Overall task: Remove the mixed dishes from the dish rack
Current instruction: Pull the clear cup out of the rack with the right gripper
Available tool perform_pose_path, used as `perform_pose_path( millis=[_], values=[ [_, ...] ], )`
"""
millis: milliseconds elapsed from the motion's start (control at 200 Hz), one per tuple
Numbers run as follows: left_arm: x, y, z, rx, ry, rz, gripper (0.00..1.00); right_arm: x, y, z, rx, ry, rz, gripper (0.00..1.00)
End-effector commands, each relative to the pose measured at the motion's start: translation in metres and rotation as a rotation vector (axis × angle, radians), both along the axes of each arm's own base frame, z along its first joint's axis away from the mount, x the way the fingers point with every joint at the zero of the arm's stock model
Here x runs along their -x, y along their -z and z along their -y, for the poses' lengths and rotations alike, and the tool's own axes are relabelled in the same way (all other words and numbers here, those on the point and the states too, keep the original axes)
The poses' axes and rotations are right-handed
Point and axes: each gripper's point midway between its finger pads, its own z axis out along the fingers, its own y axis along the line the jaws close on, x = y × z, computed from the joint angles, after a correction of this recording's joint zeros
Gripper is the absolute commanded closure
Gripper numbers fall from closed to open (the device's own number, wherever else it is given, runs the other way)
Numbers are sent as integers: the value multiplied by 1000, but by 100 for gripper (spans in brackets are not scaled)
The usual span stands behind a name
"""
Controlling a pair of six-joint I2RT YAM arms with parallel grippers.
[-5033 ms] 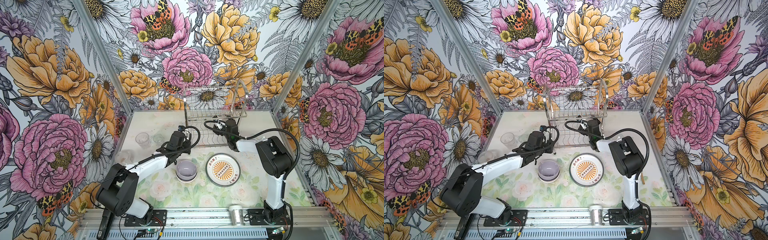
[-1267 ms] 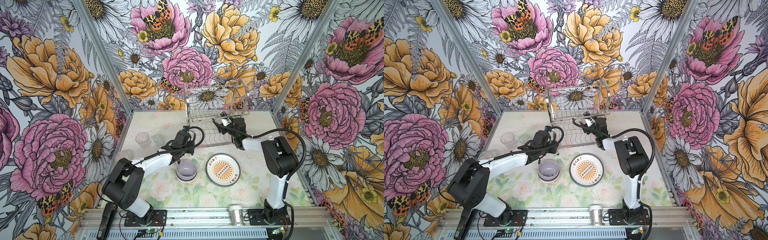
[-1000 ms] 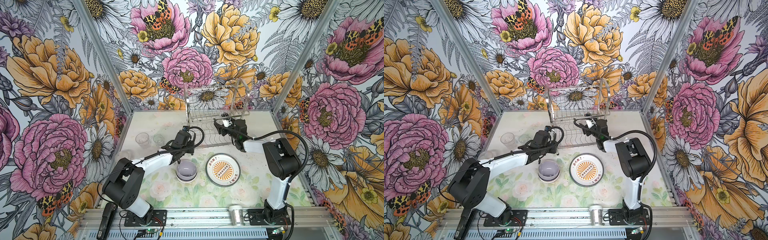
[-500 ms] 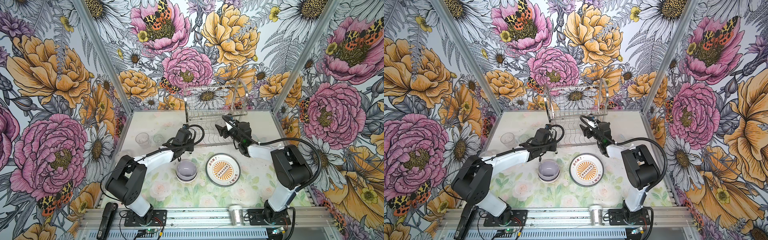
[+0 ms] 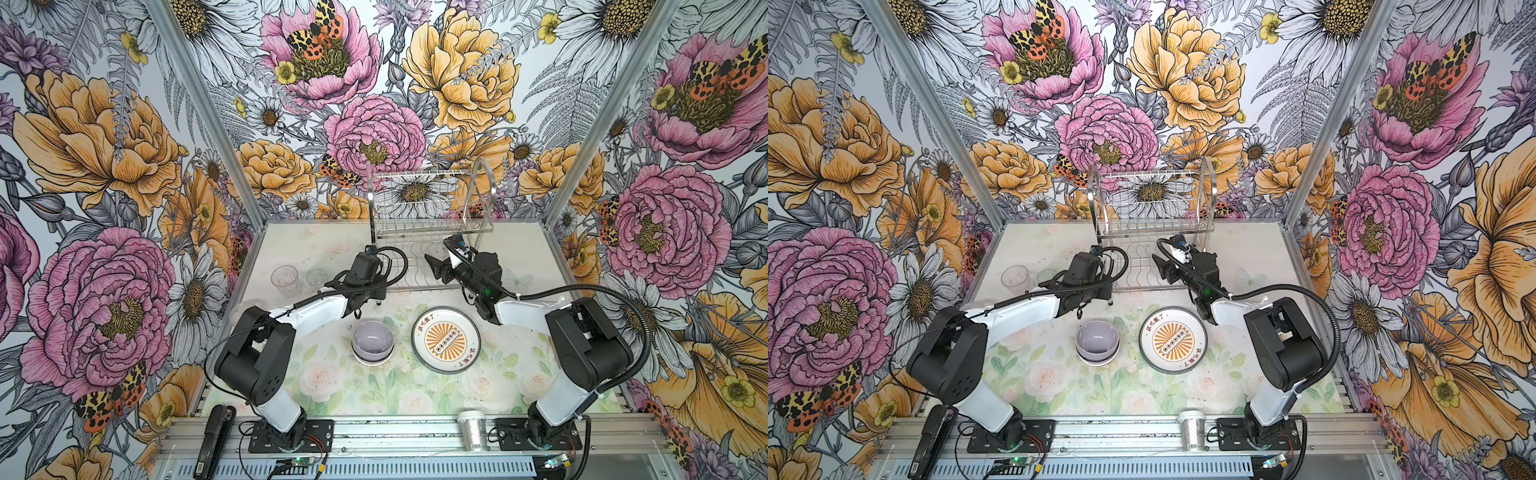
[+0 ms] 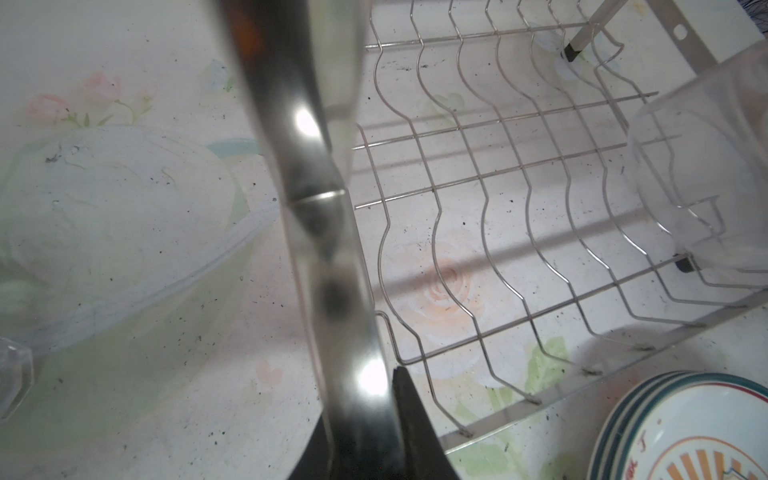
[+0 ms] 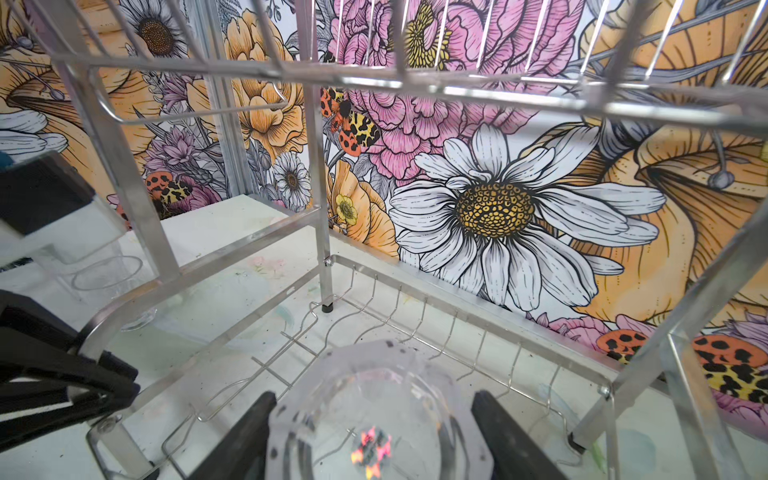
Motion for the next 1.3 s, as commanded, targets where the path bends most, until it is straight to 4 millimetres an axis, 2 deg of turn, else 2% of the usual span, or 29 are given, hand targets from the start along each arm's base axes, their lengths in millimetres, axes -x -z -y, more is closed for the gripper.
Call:
perform_pose_path(
  millis=[0, 420, 615, 826, 1081, 1296],
  values=[
    [-11, -10, -4, 1, -2, 25, 81, 10, -35, -2, -79, 3, 90, 100],
    [-21, -15, -8, -6, 2, 33, 77, 35, -26, -3, -103, 2, 43, 100],
    [-24, -28, -3, 20, 18, 52, 72, 50, -27, 0, -141, 0, 12, 100],
    [-13, -53, 7, 84, 55, 87, 47, 66, -33, 7, -215, 18, -37, 100],
    [19, -77, 4, 138, 34, 133, 12, 85, -39, 19, -315, 48, -112, 100],
    [59, -107, -9, 251, 25, 224, 1, 101, -52, 27, -453, 70, -207, 100]
  ],
)
